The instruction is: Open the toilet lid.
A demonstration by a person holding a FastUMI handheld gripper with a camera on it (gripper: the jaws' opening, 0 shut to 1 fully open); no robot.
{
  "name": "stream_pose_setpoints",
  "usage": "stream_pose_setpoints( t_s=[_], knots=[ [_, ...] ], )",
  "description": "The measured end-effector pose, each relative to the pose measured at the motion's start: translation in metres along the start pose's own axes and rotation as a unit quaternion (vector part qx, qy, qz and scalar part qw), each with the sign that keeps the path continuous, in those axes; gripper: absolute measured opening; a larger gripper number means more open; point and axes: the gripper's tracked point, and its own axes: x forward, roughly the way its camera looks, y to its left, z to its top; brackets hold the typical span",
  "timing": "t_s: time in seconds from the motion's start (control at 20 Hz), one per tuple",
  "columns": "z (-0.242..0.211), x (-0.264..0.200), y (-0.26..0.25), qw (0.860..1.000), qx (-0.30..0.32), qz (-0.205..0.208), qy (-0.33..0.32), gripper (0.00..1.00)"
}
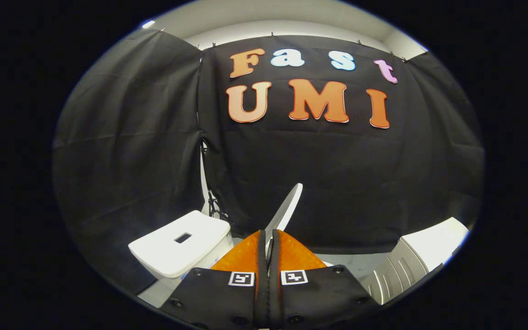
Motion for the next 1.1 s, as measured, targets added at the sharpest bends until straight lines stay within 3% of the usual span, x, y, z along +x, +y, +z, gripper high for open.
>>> stream_pose_setpoints(
  t_s=[0.45, 1.1],
  knots=[
    [0.027, 0.021, 0.121, 0.997, -0.064, 0.049, 0.001, 0.08],
    [0.018, 0.039, 0.241, 0.991, -0.080, 0.106, 0.019, 0.08]
  ],
)
